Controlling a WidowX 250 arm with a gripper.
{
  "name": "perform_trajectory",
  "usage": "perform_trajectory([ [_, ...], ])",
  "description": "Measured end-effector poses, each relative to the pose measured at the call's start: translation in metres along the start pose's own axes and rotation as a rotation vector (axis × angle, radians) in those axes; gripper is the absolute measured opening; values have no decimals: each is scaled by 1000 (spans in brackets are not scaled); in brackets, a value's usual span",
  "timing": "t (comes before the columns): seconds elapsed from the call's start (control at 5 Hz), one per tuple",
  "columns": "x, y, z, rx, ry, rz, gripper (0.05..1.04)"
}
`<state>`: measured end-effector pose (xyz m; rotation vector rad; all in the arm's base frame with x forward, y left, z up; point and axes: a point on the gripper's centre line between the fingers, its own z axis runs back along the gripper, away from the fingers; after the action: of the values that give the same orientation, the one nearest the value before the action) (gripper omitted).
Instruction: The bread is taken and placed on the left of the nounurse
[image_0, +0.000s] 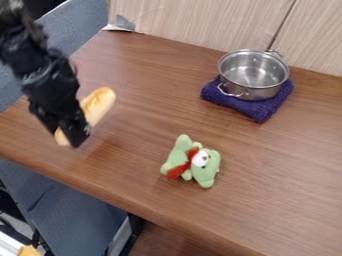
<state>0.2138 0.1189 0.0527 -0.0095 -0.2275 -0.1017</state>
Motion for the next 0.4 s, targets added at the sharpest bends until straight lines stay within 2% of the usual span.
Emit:
perform_trajectory([
  [0.2,-10,-2,-12,2,7,-36,592],
  [0.4,-9,2,-14,25,4,-38,592],
])
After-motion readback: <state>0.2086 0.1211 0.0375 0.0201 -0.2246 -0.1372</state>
